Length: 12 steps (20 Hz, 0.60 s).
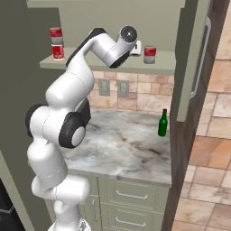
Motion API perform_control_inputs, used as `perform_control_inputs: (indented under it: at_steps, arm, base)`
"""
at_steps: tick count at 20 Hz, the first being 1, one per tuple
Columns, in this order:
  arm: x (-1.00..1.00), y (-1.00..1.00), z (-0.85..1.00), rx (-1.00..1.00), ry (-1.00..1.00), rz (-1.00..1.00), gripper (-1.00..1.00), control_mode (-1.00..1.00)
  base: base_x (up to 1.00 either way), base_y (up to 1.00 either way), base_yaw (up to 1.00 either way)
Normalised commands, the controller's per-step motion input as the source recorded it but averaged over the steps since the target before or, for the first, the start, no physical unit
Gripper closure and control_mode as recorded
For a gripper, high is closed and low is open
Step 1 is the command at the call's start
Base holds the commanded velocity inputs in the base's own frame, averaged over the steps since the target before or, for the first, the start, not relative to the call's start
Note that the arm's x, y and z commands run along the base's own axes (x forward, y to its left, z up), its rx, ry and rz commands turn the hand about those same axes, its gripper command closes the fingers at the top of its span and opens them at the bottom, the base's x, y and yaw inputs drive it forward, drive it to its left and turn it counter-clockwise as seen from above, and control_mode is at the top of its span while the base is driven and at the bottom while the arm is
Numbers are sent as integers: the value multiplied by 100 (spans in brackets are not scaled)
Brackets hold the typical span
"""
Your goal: Stack two cans on top of the other two cans in the cabinet.
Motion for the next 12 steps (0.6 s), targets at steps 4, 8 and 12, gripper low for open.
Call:
perform_control_inputs:
  at_steps: [4,8,12]
  arm:
    - [13,1,-6,0,0,2,-100,-100]
    - [16,1,-3,0,0,2,-100,-100]
    - [12,3,0,0,0,2,-100,-100]
  base:
    - [0,0,0]
    - [0,0,0]
    - [0,0,0]
